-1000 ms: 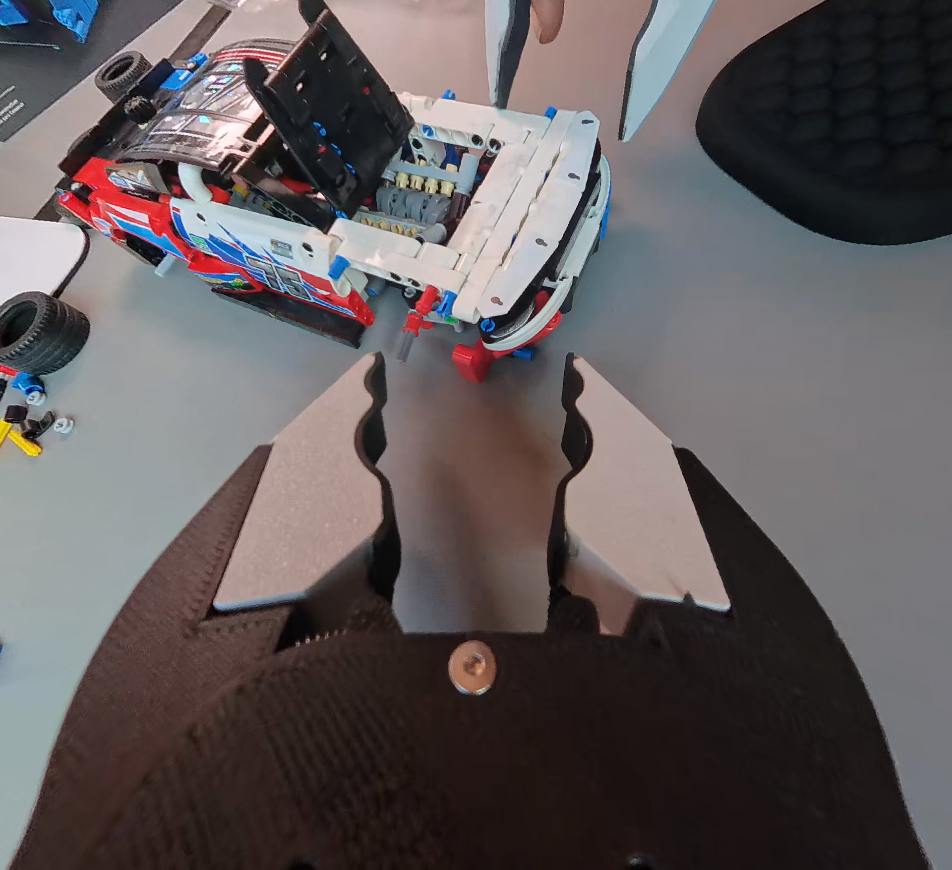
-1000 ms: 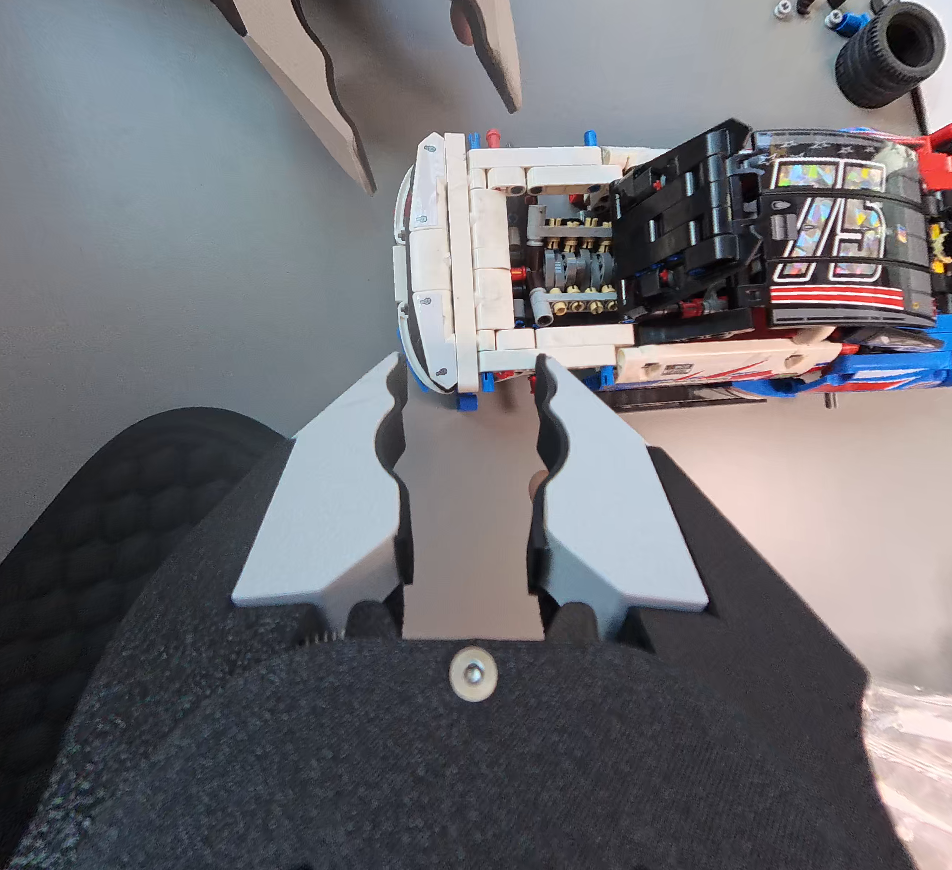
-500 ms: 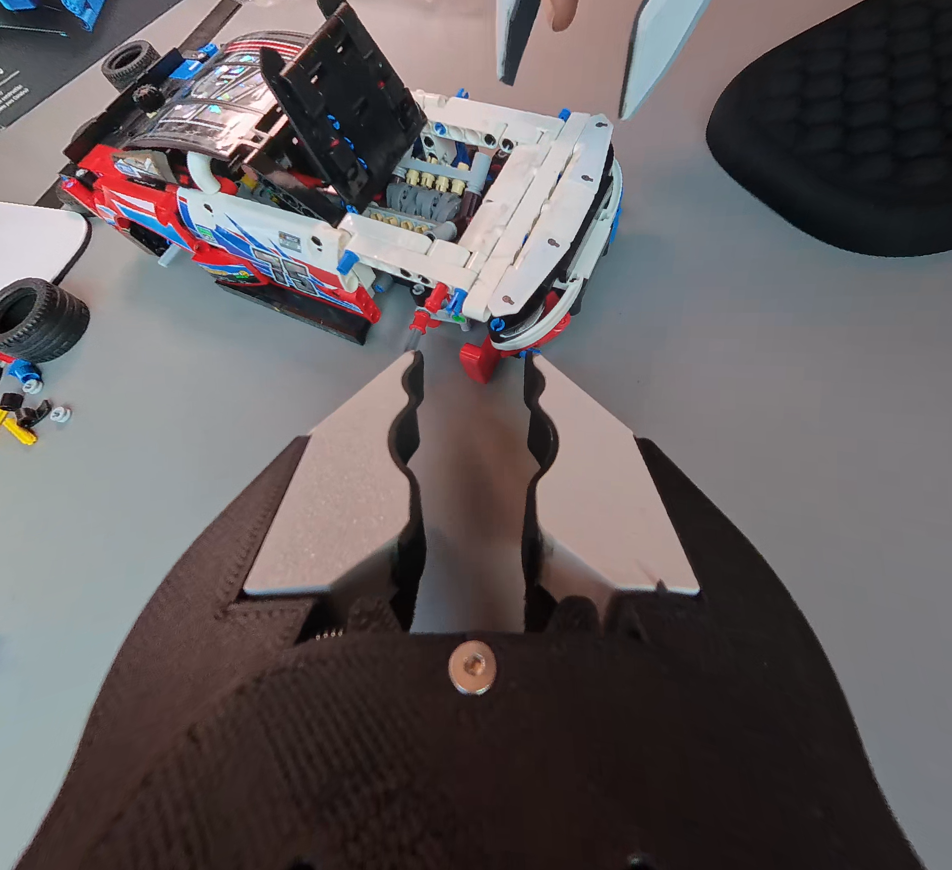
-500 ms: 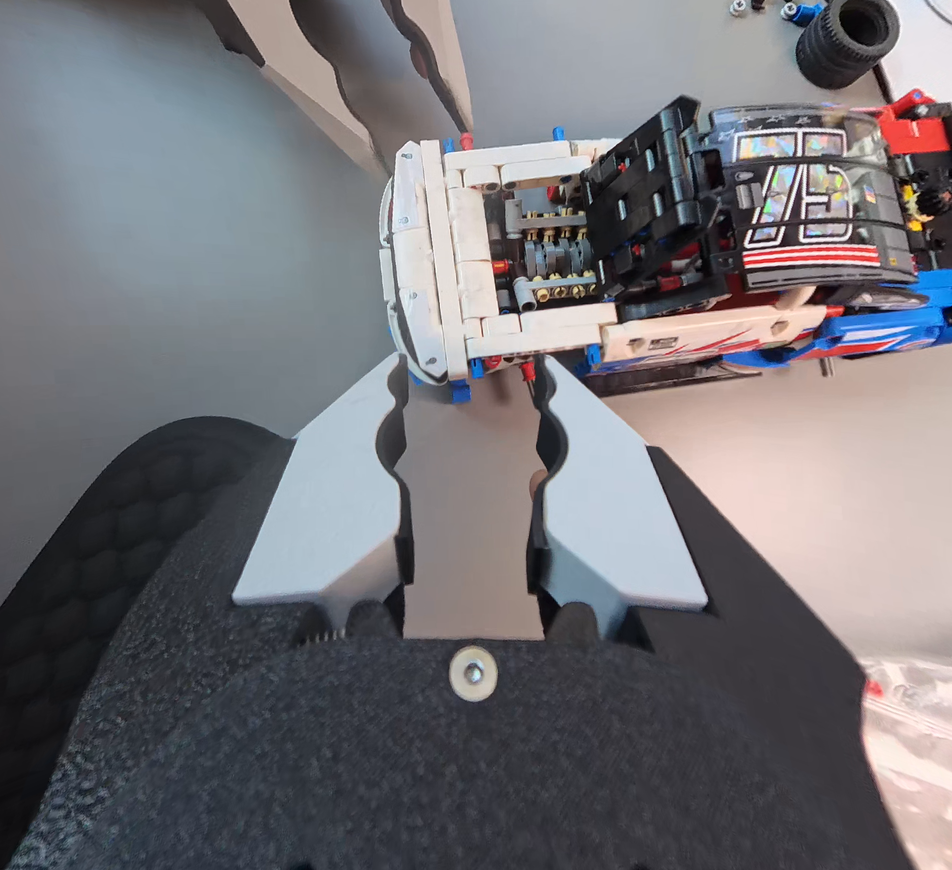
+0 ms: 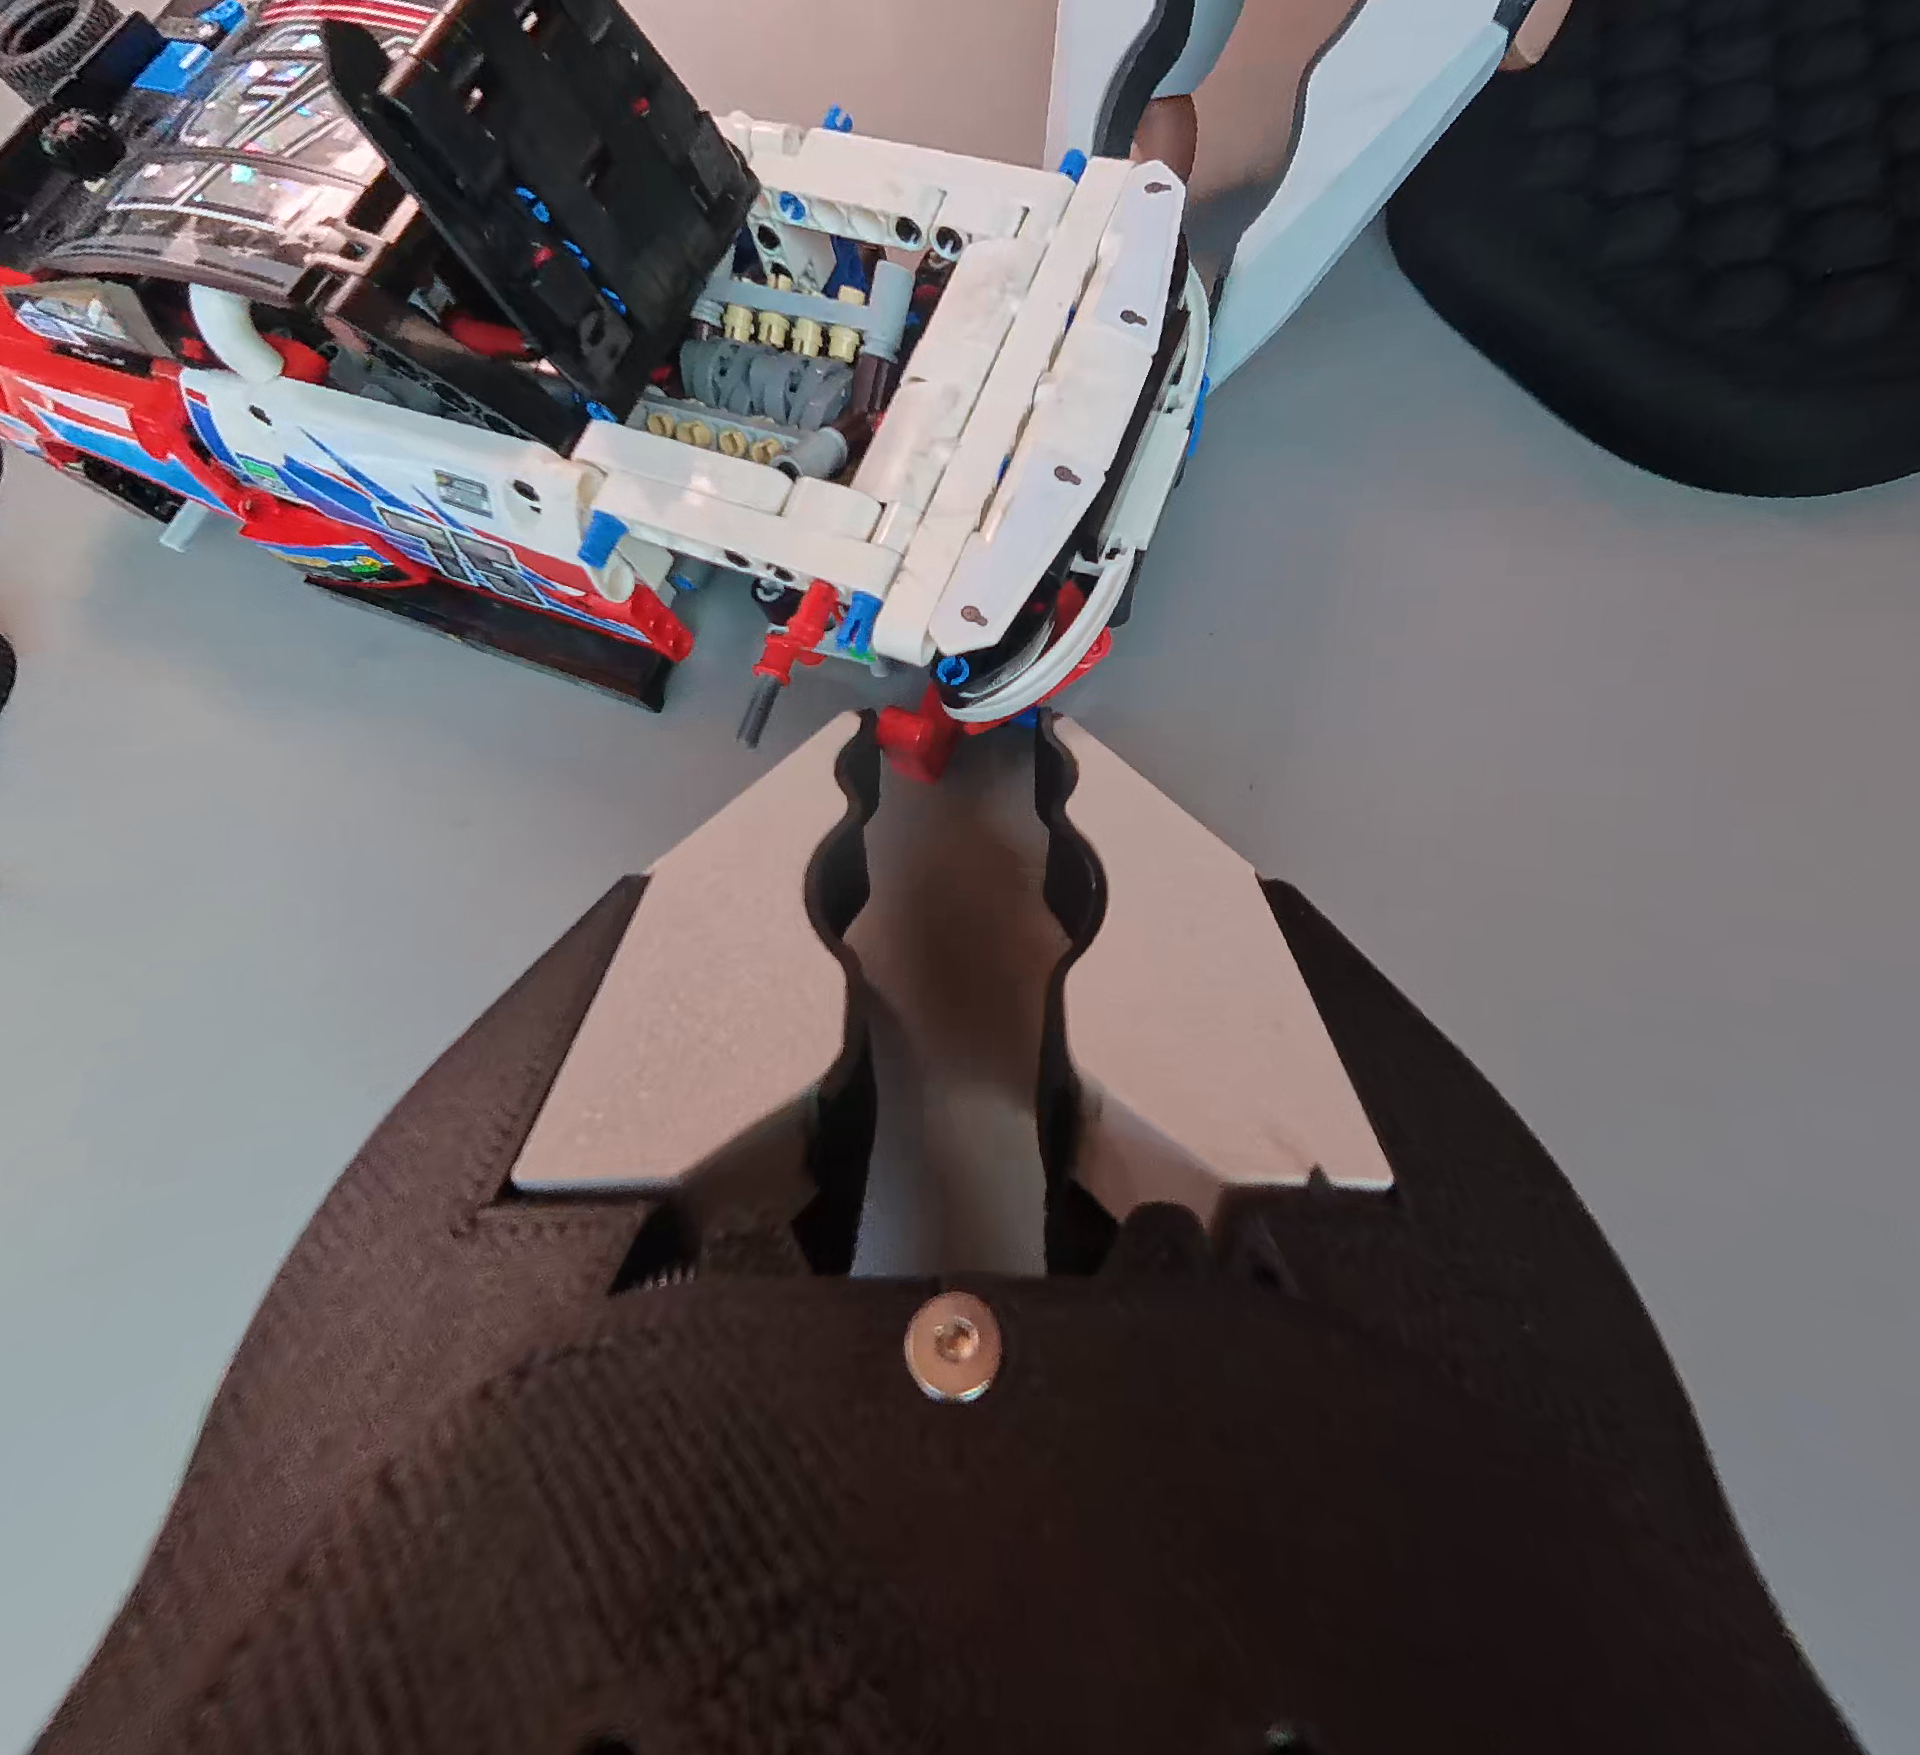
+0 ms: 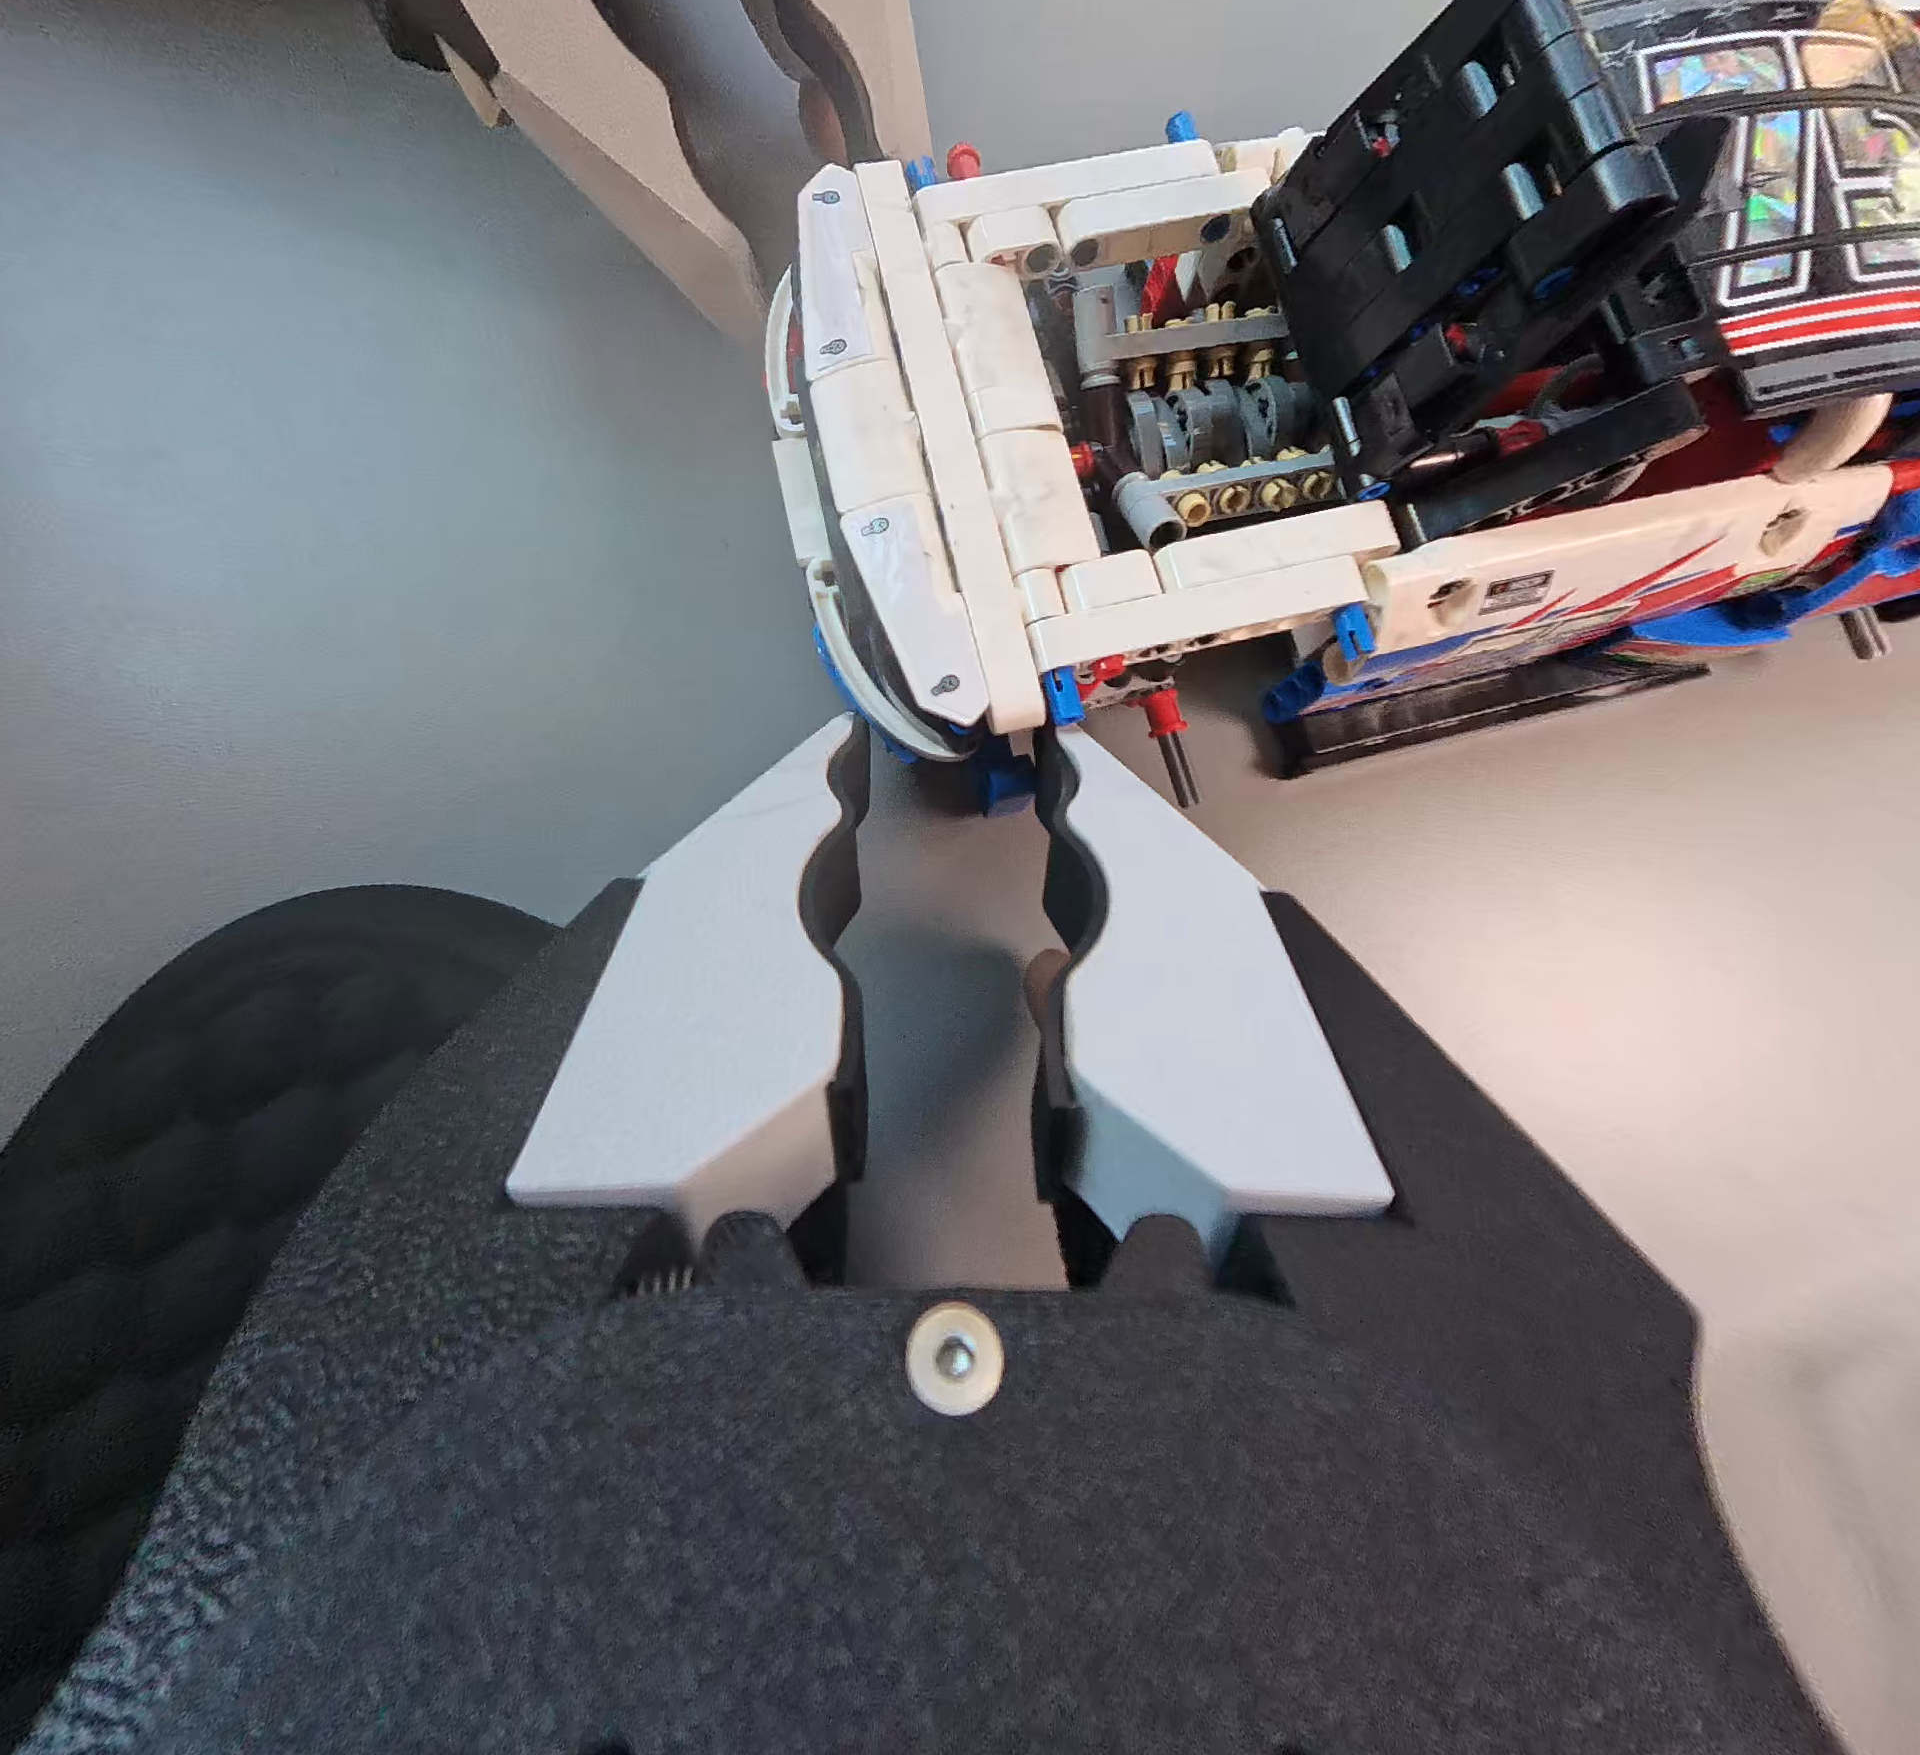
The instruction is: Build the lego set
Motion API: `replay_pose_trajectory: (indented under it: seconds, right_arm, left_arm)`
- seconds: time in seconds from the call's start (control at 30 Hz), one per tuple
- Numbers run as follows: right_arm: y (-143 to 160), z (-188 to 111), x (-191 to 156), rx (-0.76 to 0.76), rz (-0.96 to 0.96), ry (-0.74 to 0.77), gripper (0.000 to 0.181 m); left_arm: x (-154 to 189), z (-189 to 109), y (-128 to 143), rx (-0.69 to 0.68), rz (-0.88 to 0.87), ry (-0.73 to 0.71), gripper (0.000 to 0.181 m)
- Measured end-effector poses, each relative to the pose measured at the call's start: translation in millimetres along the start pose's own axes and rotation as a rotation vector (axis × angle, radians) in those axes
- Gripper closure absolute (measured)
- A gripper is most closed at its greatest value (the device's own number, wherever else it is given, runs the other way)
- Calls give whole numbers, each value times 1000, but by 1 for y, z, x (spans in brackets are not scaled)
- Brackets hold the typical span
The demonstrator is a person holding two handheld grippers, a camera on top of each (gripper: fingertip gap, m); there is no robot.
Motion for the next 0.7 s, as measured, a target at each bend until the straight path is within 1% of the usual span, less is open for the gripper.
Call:
replay_pose_trajectory:
  seconds: [0.03, 0.1, 0.23, 0.33, 0.5, 0.7]
  right_arm:
    - [-2, -2, -1, 5, 16, -18, 152]
    - [-10, -9, -1, 47, 60, -43, 153]
    - [-33, -31, 6, 153, 147, -90, 154]
    - [-44, -41, 10, 187, 165, -99, 154]
    - [-51, -49, 13, 216, 193, -121, 155]
    - [-53, -51, 14, 224, 201, -129, 155]
  left_arm:
    - [0, -2, -1, 21, -24, 25, 154]
    - [-1, -10, -6, 74, -73, 76, 154]
    - [-5, -33, -25, 226, -137, 145, 154]
    - [-7, -44, -35, 309, -167, 169, 154]
    - [-7, -52, -44, 373, -193, 193, 153]
    - [-7, -54, -47, 391, -204, 196, 152]
Point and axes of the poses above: each gripper's, where its closed fingertips meet, z out along the fingers, y out of its underside, x = y × z across the jaws, the point moved 5 cm from there along -z, back along the fingers, and after that the axes turned 10 degrees about y, right-handed, at the moved point
